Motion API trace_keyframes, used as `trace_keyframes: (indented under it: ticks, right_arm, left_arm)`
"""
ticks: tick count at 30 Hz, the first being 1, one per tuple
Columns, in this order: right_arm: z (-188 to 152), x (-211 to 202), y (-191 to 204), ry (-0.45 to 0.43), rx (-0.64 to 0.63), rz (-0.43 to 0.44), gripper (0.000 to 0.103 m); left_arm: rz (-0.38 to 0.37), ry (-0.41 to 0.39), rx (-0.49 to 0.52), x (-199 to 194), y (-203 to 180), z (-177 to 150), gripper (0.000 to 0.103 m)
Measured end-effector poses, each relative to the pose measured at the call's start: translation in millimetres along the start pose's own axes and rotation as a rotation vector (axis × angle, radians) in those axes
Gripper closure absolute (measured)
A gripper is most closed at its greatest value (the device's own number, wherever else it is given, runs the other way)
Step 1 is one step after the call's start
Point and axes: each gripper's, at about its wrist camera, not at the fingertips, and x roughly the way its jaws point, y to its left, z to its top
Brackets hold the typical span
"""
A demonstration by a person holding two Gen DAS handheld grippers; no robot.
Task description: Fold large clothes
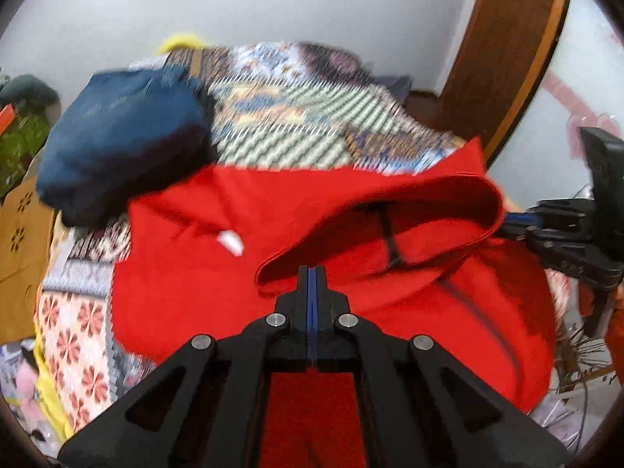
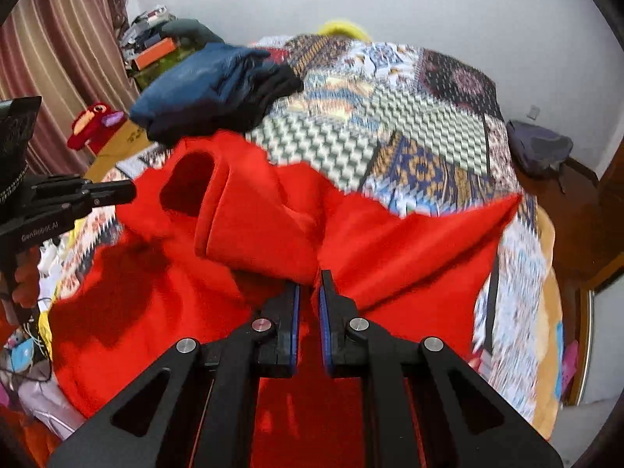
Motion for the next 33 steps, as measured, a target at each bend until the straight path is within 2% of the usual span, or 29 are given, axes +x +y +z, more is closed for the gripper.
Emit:
trace_keyframes:
  ticks: [2,4,5,6,8,9,12,16,20,23,25,27,28,33]
  right_arm:
    - [-9.9,-2.2,-4.3,0.005,0.023,-0.009,0.095]
    - [-16.7,-7.4,-9.9,0.007,0.046,-0.038,0.095]
    - [-19.7,-10.6,-13.0,0.008,0.055,-0.057,0.095]
    - [-21.9,-13.4,-15.3,0.012,0.063,-0.065,0.095]
    - [-24.3,-18.7,-22.7,0.033,0.095,-0.081,0.095]
    - [-24.0,-20.2,-27.1,0.046,0.112,-0.094,0.095]
    - [-23.4,-24.8,-36.1,0.055,0.145,-0.12,0.094]
    - [-19.2,-27.8,-47.1,0.035,0.216,-0.123,0.092]
    - [-11.8,-23.9,-46.5,0.038,0.229,-0.126,0.09]
    - [-6.7,-22.2,-41.4,0.04,0.206,-0.141,0.089]
    - [-3.9,-23.9,-40.0,0.024,0.197,-0.145,0.088]
    - [-1.7,-25.0,-39.8,0.015,0.199,-0.142,0.086]
    - [-0.1,-25.3,-39.7,0.01,0.202,-0.139,0.085]
    - [5.0,-29.4,-34.8,-0.015,0.191,-0.152,0.081]
  left_arm:
    - [0.012,0.023,-0.014,2.8,8.2,-7.6,0.1]
    - [0.026,0.041,-0.03,4.4,16.8,-13.1,0.09]
    - [0.033,0.045,-0.035,5.0,19.6,-15.5,0.078]
    - [0.039,0.048,-0.042,6.3,24.1,-17.2,0.062]
    - [0.061,0.041,-0.052,9.1,30.2,-19.4,0.045]
    - [0.068,0.037,-0.053,9.6,31.5,-20.6,0.043]
    - [0.084,0.052,-0.049,21.6,33.5,-16.9,0.043]
    - [0.061,0.052,-0.054,41.4,35.0,-6.3,0.043]
    - [0.112,0.077,-0.004,73.5,30.4,3.5,0.044]
    - [0.137,0.104,0.034,93.8,27.5,6.5,0.054]
    - [0.143,0.102,0.044,100.1,27.5,8.9,0.067]
    - [0.149,0.092,0.039,100.5,29.2,13.0,0.091]
    - [0.164,0.083,0.036,98.6,31.0,14.6,0.097]
    - [0.105,-0.003,0.005,57.7,33.2,22.0,0.1]
